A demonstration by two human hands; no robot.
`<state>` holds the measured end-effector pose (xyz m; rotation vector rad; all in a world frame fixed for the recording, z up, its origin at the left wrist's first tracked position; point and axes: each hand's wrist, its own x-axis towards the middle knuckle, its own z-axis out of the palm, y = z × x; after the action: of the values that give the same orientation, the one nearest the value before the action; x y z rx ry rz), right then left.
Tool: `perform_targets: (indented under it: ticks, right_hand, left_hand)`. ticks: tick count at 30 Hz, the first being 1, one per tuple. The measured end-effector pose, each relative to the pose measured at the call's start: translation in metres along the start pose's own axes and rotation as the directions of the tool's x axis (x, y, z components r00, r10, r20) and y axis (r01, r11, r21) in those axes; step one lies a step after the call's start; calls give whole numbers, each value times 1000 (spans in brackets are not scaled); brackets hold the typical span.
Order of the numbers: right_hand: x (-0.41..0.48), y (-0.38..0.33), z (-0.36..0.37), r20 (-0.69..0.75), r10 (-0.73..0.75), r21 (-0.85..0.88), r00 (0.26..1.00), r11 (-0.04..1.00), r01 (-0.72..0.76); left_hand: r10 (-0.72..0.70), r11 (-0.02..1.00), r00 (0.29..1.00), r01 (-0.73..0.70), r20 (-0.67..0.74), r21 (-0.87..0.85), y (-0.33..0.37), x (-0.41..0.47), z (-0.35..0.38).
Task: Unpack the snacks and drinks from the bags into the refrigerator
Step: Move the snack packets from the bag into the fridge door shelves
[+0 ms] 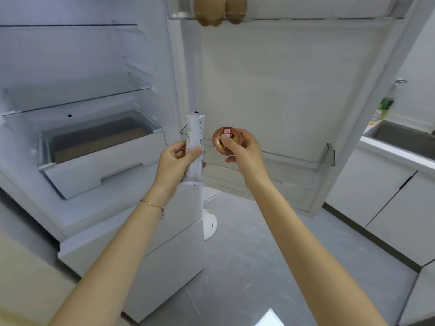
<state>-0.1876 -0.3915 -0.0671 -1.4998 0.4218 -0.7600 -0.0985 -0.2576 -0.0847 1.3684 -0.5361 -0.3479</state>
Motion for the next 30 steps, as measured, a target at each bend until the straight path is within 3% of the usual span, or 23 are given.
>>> perform_targets:
  ticks: [7,11,18,21,24,30]
  right_hand:
    - [49,-13,-5,-52,-85,-37,995,996,83]
    - [72,-16,-12,-69,-92,-107,993,991,84]
    - [93,-14,-32,-104,26,-282,994,958,-54]
    - [94,-11,-39,-90,96,-390,991,912,-124]
    - [90,-11,-44,-95,163,-473,982,861,-188]
    - [77,-13,-51,-129,172,-531,977,820,-214]
  left_hand:
    - [90,996,996,-90,12,29,22,53,1]
    - [125,984,985,-138,118,108,33,85,-1]
    - [187,931,917,-280,352,235,48,144,-8]
    - [102,893,864,-298,494,338,46,164,0]
    - [-25,786,768,-380,640,487,40,178,8]
    - [-300,602,627,-461,719,652,23,199,11]
